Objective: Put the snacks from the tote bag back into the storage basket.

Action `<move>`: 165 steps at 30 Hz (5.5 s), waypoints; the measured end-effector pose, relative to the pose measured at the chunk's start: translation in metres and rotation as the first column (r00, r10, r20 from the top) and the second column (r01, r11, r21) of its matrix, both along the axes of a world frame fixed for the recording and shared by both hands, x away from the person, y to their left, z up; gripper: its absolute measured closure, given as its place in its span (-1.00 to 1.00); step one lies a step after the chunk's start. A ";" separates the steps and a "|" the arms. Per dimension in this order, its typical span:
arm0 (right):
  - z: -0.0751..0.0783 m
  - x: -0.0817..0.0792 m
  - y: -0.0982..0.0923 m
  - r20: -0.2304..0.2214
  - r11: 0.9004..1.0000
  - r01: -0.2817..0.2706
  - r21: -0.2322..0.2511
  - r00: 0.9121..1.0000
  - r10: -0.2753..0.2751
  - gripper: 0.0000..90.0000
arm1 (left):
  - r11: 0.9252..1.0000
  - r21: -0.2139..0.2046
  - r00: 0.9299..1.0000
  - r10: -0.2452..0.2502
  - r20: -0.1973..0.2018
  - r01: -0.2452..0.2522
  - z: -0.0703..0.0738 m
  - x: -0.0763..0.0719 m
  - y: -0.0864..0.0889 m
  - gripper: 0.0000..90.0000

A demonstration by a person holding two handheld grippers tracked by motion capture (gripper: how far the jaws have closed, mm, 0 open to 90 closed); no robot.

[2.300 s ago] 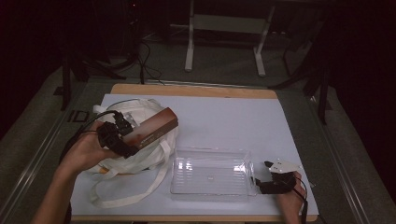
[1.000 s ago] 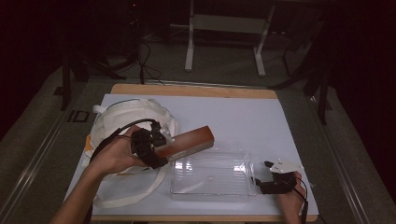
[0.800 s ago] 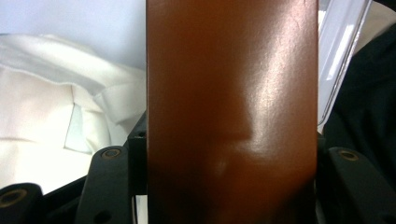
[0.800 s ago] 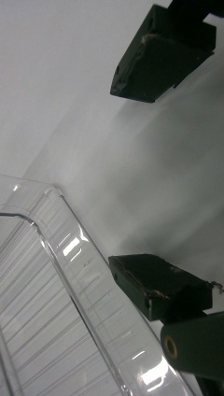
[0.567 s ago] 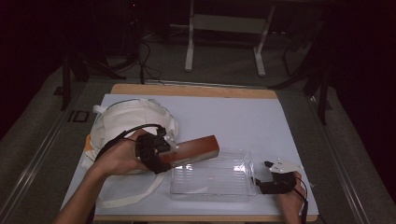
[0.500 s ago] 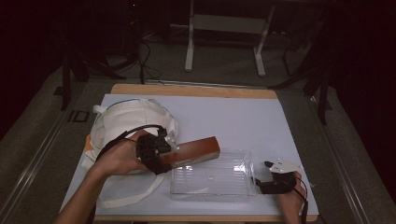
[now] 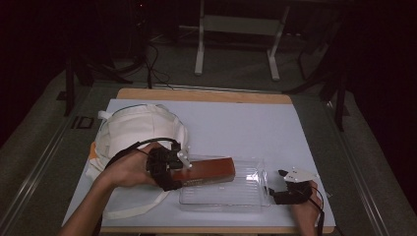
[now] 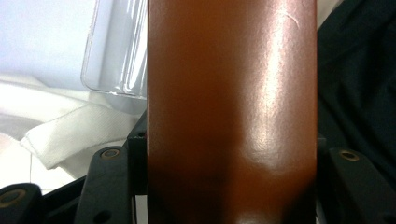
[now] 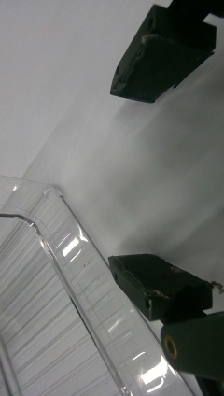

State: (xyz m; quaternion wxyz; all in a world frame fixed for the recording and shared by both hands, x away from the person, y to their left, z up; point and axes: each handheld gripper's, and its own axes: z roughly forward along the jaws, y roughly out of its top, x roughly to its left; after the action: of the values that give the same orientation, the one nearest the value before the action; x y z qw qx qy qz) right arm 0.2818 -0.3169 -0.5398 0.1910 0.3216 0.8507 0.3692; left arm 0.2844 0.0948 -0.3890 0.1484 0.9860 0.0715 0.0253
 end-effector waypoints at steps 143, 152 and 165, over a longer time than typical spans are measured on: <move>0.000 0.001 0.001 -0.010 1.000 -0.002 -0.008 1.000 0.002 -0.65 | 0.995 0.041 0.982 -0.084 -0.167 0.092 -0.051 -0.008 -0.062 -0.41; 0.000 0.001 0.001 -0.009 1.000 -0.002 -0.008 1.000 0.002 -0.65 | 0.995 0.043 0.983 -0.081 -0.165 0.090 -0.051 -0.008 -0.060 -0.41; 0.000 0.001 0.001 -0.008 1.000 -0.002 -0.008 1.000 0.002 -0.65 | 0.998 0.021 0.987 -0.061 -0.148 0.065 -0.045 -0.006 -0.056 -0.41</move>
State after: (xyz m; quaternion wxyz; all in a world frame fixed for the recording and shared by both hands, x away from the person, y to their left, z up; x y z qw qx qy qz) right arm 0.2829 -0.3161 -0.5403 0.1886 0.3215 0.8533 0.3646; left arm 0.2781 0.0384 -0.4341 0.1308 0.9888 0.0507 -0.0515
